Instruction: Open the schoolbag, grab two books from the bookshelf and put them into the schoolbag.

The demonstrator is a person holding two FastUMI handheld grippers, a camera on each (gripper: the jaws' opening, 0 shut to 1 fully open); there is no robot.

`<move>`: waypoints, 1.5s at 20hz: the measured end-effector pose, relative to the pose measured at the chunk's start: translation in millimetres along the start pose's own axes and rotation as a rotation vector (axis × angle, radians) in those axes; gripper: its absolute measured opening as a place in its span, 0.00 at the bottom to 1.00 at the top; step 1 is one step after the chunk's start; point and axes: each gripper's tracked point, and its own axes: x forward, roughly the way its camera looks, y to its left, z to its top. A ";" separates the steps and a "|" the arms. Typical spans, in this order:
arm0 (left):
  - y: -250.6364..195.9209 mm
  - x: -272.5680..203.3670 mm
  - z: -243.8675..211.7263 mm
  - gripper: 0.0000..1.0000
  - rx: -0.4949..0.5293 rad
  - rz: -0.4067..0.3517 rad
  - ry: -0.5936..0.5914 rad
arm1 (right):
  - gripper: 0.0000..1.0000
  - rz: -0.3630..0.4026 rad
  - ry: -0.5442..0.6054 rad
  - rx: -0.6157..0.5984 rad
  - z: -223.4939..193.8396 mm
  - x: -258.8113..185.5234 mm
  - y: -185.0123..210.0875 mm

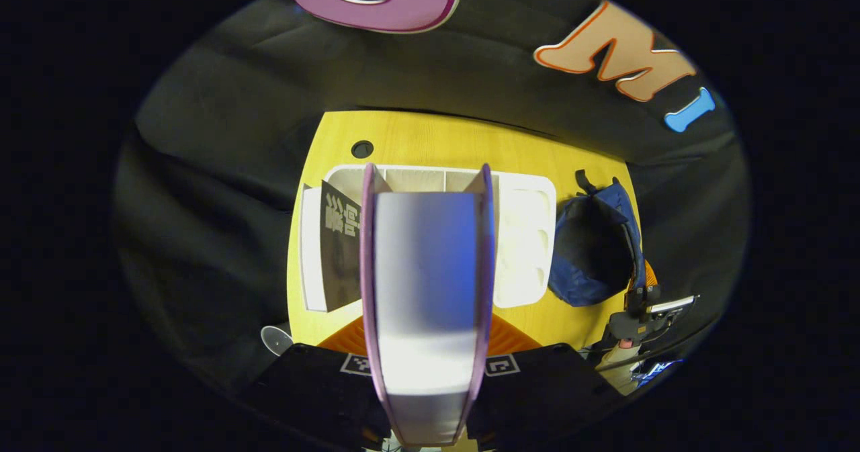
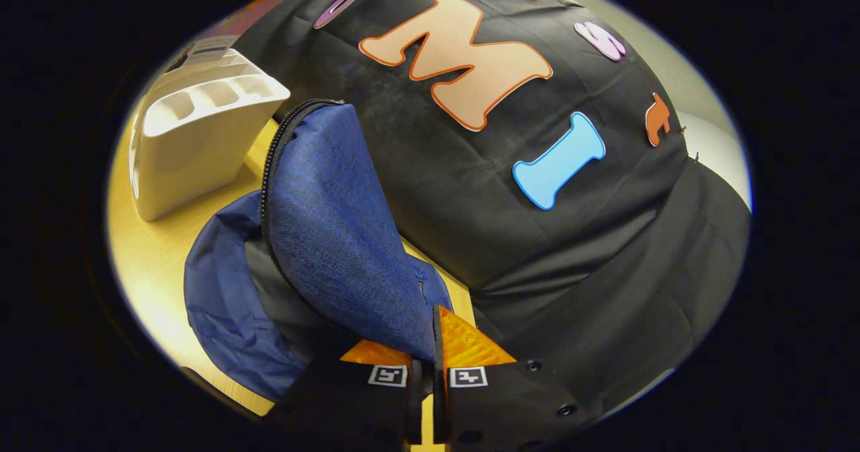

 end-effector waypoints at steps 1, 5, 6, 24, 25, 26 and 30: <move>-2.9 -10.1 -4.4 0.39 0.000 -0.001 -0.012 | 0.07 0.001 -0.003 0.006 -1.2 -1.7 -2.0; -34.2 -40.0 -14.6 0.39 -0.036 -0.069 -0.093 | 0.07 0.011 -0.008 0.028 -6.0 -2.5 -5.4; -47.1 -45.0 -17.5 0.40 -0.033 -0.103 -0.106 | 0.07 0.015 -0.011 0.027 -7.5 -3.2 -5.0; -285.1 58.5 -44.1 0.40 -0.134 -0.600 -0.197 | 0.07 0.083 -0.010 0.242 -15.5 -4.6 -19.6; -292.4 71.8 -45.6 0.39 -0.163 -0.614 -0.203 | 0.07 0.088 -0.010 0.258 -14.6 -4.3 -20.9; -298.9 88.4 -46.5 0.40 -0.197 -0.626 -0.209 | 0.07 0.093 -0.011 0.270 -14.8 -3.4 -21.1; -318.3 135.5 -41.8 0.40 -0.295 -0.637 -0.243 | 0.09 0.120 -0.023 0.297 -14.9 -4.0 -20.5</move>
